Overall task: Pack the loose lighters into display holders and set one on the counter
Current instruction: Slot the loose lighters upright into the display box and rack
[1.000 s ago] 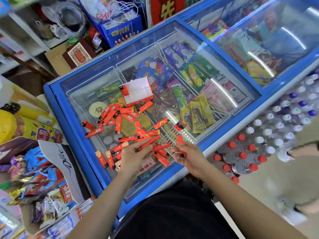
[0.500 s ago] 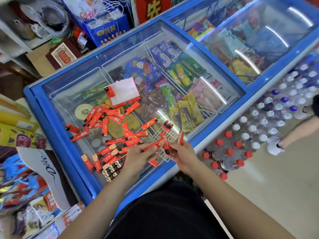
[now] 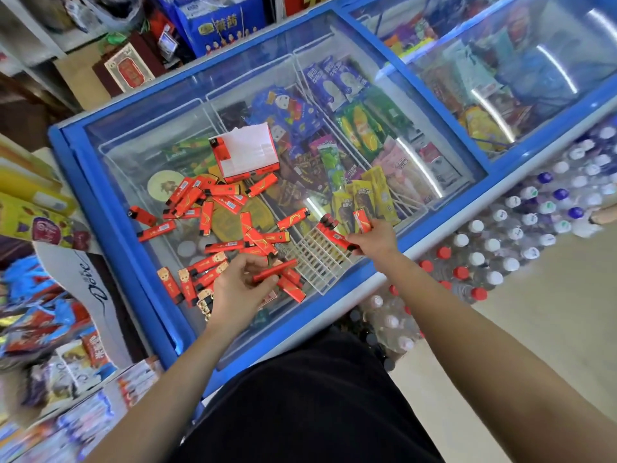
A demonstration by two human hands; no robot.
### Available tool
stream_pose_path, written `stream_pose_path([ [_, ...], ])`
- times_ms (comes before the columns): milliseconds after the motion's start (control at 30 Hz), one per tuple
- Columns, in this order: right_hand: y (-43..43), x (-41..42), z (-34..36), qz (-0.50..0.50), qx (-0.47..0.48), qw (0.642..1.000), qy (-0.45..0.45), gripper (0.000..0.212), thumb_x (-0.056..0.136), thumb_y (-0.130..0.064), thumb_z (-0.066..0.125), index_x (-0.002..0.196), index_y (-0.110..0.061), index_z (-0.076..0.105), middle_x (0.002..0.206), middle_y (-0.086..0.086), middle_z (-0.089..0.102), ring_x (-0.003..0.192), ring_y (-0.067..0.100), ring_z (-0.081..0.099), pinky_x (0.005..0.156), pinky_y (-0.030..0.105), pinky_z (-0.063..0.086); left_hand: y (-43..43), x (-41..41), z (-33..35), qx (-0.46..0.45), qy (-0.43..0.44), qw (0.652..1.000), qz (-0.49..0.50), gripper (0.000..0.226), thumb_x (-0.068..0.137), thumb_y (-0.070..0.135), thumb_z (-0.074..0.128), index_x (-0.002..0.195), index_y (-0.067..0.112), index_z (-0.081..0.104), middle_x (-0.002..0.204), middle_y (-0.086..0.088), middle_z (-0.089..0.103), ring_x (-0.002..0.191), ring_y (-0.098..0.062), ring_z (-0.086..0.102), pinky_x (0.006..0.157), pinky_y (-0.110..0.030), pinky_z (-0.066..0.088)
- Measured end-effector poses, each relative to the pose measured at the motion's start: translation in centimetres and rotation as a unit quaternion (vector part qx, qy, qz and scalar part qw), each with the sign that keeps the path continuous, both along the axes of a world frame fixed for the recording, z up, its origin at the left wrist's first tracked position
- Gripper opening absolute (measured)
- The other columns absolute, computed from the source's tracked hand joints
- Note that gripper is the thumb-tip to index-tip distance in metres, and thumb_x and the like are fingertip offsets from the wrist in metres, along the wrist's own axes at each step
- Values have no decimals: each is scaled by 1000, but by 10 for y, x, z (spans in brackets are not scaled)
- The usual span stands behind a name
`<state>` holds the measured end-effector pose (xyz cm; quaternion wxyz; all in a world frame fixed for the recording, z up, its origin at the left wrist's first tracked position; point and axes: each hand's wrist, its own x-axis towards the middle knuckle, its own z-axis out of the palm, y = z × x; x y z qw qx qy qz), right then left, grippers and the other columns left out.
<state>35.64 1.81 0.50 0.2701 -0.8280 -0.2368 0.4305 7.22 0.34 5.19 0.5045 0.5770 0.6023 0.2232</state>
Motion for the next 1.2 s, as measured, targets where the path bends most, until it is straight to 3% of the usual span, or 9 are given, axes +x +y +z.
stream_pose_path([
  [133,14,3,5,35,12,996,-79,33,76,-13,85,74,-9,52,72,17,70,64,32,74,64,49,61,1,8,5,19,-23,1000,7,23,83,4,81,94,20,69,87,2,72,75,-6,68,67,-16,54],
  [233,15,-2,6,20,49,998,-22,33,82,-14,83,92,7,59,74,15,65,61,31,74,62,50,62,8,15,8,42,-35,999,-1,23,83,4,82,100,14,71,87,0,72,74,-4,67,68,-14,54],
  [467,-2,-11,-3,-39,156,984,80,41,89,-13,77,67,-12,42,62,-2,46,69,22,67,74,40,63,24,25,1,65,-22,998,-3,22,86,14,81,106,19,74,83,3,72,75,-5,66,72,-14,55],
  [567,-10,-13,-7,-31,177,983,38,45,86,-26,79,67,-15,40,62,-1,35,60,18,41,70,46,56,32,33,-7,54,-8,998,-7,21,88,17,79,109,19,75,88,6,74,80,-4,68,75,-15,56],
  [800,-1,-13,-11,8,171,985,5,50,72,-55,81,70,-17,48,64,-3,42,61,19,44,67,54,55,56,65,-20,69,49,996,-30,14,88,22,79,102,20,76,82,15,71,75,9,65,68,-6,50],
  [933,1,-13,-5,29,167,985,-1,50,82,-50,77,68,-20,39,66,5,38,60,15,37,58,34,38,68,79,-26,89,66,992,-59,15,87,23,80,102,21,77,81,15,72,75,7,67,74,-13,57],
  [1000,-2,-12,-2,12,165,985,40,48,87,-53,70,68,-23,37,64,10,42,60,16,40,60,33,35,68,82,-28,93,59,992,-67,12,86,22,80,98,24,77,81,13,73,75,2,69,76,-20,60],
  [1133,-25,-2,-13,-88,140,972,170,15,98,-16,54,89,-5,52,63,0,41,56,16,38,55,31,35,60,84,-28,106,30,989,-93,15,86,23,80,101,24,77,87,10,74,78,-3,69,76,-23,59],
  [1200,-40,1,-21,-95,126,972,174,14,98,-7,49,103,-2,60,65,4,44,57,18,43,59,33,40,54,89,-26,114,8,987,-110,18,86,19,81,100,28,75,87,11,73,79,-5,69,77,-25,59],
])
